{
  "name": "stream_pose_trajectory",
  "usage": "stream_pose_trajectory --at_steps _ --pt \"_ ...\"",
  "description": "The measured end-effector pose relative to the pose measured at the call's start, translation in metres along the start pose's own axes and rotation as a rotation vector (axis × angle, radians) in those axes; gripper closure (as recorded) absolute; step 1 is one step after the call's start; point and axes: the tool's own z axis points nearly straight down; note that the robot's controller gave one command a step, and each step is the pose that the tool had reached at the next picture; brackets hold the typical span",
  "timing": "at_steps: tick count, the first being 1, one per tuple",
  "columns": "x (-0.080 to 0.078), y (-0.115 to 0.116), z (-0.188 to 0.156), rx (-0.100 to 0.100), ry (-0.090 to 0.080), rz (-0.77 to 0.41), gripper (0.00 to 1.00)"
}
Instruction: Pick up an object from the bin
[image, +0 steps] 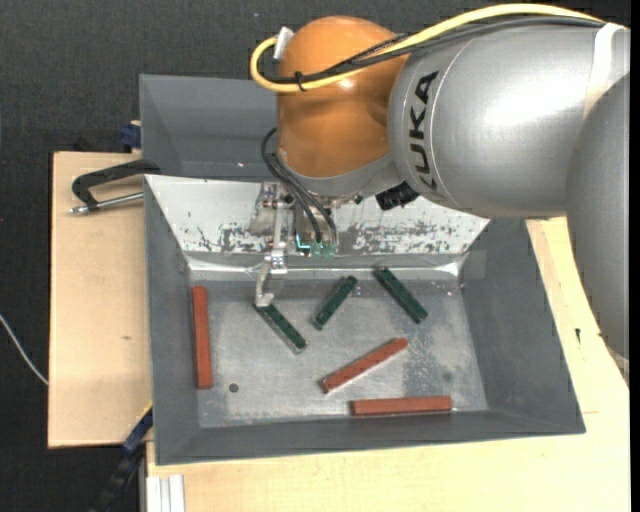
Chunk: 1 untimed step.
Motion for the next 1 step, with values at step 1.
stream_pose_trajectory --at_steps 1 --pt "-0.0016 -0.0010 -0.0053 -0.002 -0.009 0.002 0.00"
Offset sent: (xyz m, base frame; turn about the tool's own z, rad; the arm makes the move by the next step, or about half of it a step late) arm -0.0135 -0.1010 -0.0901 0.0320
